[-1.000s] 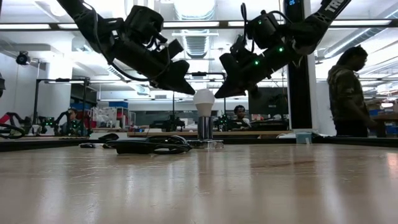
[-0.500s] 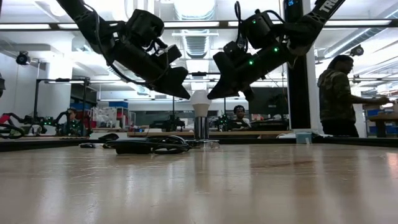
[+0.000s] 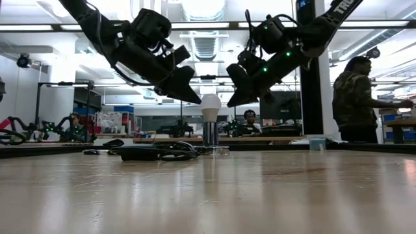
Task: Screw lightbulb
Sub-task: Insert the lightbulb into the lamp
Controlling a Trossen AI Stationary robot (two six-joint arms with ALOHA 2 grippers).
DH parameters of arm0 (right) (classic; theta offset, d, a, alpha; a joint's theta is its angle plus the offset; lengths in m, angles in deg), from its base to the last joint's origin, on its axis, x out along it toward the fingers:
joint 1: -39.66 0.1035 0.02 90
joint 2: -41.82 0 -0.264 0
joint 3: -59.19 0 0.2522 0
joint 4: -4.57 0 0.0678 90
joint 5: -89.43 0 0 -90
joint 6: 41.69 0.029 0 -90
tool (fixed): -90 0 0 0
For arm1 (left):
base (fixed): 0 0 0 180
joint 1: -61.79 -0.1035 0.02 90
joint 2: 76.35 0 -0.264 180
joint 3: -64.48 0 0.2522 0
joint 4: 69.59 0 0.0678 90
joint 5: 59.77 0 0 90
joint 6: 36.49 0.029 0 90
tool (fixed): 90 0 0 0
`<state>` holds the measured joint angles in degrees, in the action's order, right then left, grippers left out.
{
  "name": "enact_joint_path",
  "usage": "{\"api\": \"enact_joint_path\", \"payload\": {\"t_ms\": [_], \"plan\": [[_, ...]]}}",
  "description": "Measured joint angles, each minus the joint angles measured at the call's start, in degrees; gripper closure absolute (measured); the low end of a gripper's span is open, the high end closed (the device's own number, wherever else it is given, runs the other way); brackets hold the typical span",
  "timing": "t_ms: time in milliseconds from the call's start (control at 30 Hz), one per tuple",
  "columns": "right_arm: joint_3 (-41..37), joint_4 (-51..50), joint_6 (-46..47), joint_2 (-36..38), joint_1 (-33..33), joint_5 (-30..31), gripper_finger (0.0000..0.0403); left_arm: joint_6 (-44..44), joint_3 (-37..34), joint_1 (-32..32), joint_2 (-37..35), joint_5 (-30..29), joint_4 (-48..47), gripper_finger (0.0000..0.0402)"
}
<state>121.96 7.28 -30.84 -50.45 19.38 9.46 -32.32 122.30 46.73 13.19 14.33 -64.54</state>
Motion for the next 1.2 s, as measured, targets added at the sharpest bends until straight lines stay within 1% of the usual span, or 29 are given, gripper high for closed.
{"api": "enact_joint_path", "payload": {"t_ms": [133,400,600,933,1200], "plan": [[2.99,-0.01,-1.36,-1.64,-0.53,-2.68,0.0403,0.20,0.00,-0.58,0.56,-0.22,0.67,0.0361],[7.79,-6.44,-2.42,-3.17,-0.39,-2.65,0.0403,0.99,-0.03,-0.70,1.33,-0.19,1.95,0.0361],[7.98,-7.44,-1.78,-3.17,0.15,-2.59,0.0403,1.11,-0.05,-1.46,1.33,-0.27,1.97,0.0361],[7.98,-9.31,0.99,-2.99,2.97,-2.02,0.0403,1.14,-0.16,-1.80,1.35,-2.43,1.52,0.0361],[7.98,-10.48,3.57,-2.95,5.03,-4.32,0.0403,0.93,-0.16,-2.75,1.41,-2.33,1.86,0.0361]]}}
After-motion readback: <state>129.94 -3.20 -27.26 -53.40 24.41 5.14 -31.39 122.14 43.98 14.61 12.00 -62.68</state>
